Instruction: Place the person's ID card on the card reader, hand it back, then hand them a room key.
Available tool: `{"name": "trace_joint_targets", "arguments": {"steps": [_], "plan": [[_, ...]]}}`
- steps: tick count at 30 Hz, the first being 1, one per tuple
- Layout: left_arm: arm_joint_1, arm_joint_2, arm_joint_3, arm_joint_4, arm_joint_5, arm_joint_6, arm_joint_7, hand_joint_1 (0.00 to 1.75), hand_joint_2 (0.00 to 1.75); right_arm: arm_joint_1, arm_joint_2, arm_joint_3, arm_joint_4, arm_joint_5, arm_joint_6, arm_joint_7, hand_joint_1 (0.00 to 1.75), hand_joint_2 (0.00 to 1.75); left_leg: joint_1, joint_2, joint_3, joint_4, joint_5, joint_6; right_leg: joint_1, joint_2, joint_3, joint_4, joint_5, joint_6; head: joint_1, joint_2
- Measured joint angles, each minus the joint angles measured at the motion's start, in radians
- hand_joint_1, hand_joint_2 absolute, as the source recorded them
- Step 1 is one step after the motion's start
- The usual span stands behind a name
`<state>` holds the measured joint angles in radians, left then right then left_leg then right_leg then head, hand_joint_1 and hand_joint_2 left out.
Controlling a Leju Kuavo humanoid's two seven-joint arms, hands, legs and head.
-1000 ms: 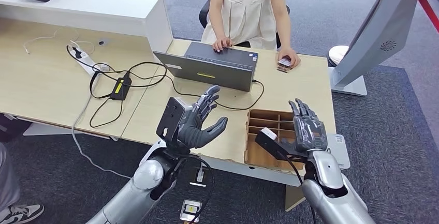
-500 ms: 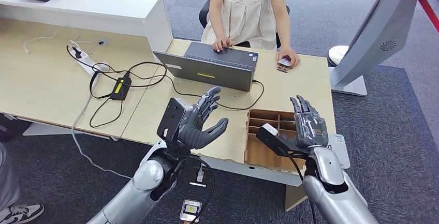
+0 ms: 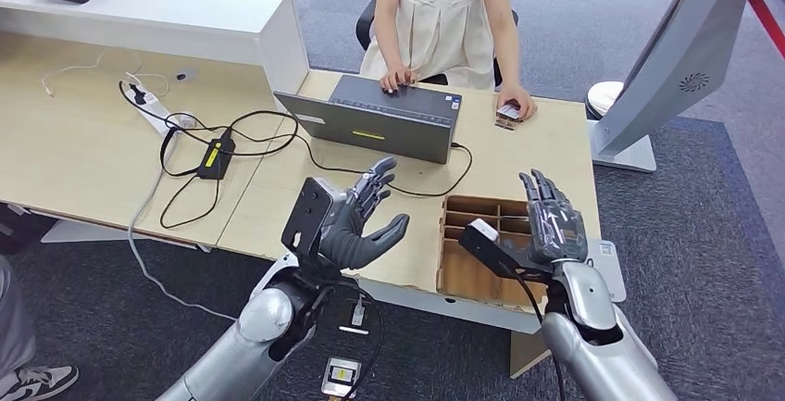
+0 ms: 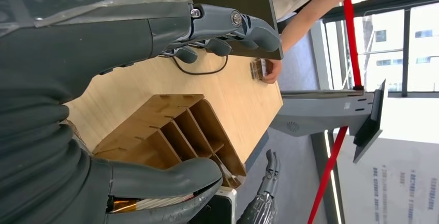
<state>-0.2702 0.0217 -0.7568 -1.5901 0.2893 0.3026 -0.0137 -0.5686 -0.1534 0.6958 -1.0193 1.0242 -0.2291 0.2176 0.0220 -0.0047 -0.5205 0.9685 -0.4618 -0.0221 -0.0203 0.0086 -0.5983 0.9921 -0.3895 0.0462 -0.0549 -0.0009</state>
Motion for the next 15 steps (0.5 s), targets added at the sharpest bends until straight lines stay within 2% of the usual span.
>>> {"name": "trace_joint_targets", "arguments": {"steps": [15], "plan": [[0.000,0.000,0.000,0.000,0.005,0.010,-0.009,0.00,1.75,-0.012,0.007,0.000,0.024,-0.007,0.000,-0.010,0.00,1.75,0.000,0.000,0.000,0.000,0.000,0.000,0.000,0.000,0.000,0.000,0.000,0.000,0.000,0.000]]}}
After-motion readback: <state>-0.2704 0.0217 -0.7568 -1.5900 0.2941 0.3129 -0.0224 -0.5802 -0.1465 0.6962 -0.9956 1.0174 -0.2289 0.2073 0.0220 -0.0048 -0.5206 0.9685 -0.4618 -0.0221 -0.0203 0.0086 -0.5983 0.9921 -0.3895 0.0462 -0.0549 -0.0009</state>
